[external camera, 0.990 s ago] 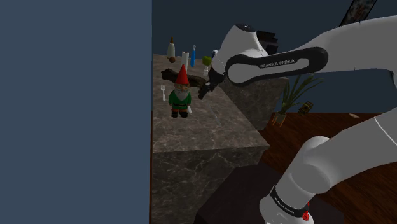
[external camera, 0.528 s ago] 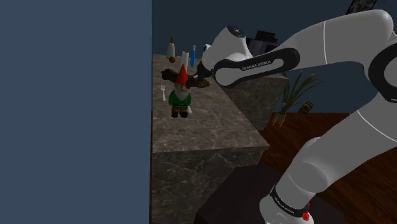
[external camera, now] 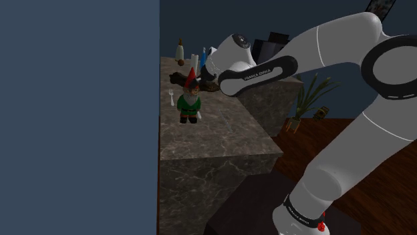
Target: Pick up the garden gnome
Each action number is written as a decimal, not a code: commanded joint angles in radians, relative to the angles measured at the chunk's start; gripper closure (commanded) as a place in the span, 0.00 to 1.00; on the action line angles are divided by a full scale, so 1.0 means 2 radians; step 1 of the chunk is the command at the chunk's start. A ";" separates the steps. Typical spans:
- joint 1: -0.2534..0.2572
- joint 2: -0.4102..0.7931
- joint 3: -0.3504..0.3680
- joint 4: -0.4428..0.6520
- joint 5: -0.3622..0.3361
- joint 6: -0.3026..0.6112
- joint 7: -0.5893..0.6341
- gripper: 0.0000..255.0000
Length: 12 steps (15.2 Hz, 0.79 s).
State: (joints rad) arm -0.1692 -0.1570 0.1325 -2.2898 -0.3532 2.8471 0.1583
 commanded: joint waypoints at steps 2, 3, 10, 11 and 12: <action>-0.008 0.012 0.005 -0.008 -0.021 0.020 0.019 0.00; -0.010 0.014 0.005 -0.009 -0.025 0.024 0.023 0.00; -0.010 0.014 0.005 -0.011 -0.025 0.025 0.022 1.00; -0.010 0.014 0.005 -0.010 -0.025 0.025 0.022 1.00; -0.010 0.014 0.004 -0.011 -0.025 0.025 0.022 1.00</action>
State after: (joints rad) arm -0.1890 -0.1299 0.1418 -2.3090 -0.4030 2.8987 0.2020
